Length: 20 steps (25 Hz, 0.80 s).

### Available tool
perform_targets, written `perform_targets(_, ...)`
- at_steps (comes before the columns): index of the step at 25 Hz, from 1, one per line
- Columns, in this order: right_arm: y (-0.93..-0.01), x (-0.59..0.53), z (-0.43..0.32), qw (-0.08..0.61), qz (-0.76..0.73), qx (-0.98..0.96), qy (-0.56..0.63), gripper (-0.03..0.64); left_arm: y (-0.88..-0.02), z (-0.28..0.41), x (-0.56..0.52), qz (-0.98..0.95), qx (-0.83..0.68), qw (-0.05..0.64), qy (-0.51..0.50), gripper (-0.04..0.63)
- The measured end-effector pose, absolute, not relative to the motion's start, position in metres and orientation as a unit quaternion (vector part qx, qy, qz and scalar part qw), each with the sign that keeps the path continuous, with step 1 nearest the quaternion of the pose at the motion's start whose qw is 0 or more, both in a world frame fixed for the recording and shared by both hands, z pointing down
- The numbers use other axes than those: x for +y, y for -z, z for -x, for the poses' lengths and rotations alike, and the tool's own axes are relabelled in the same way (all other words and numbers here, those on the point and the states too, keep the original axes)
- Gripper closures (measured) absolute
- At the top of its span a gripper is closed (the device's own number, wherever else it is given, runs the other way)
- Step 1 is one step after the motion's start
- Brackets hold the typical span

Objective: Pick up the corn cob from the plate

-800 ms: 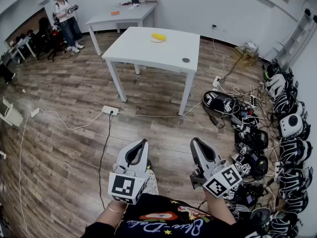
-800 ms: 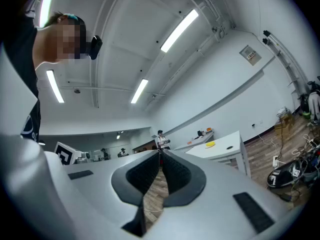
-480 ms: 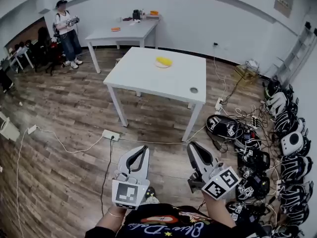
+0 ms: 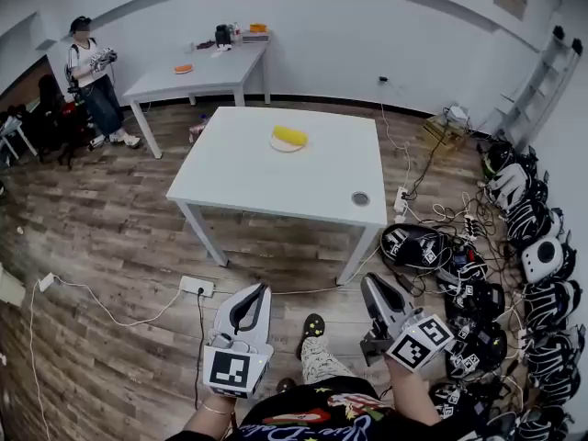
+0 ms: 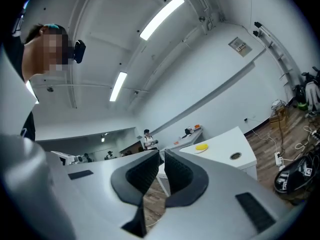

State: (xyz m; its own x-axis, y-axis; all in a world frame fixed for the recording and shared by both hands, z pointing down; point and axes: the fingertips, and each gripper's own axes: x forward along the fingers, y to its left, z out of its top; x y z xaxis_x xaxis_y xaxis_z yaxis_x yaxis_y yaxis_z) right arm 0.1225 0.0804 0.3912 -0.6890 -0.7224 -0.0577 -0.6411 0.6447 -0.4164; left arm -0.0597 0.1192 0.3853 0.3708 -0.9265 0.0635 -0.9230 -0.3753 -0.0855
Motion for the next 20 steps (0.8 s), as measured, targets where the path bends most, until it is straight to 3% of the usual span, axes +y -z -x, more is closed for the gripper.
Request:
perform_targets(11,-0.358,-0.188,-0.085,0.143,0.322,0.924,0.147,0.595,-0.344,0.102,-0.118,0.795,0.602,0.067,0.042,0.597)
perform_targets(20,-0.365,-0.325,-0.027,0.104,0.314,0.934,0.134,0.595,-0.361,0.142,-0.265,0.800,0.598,0.022,0.031,0.598)
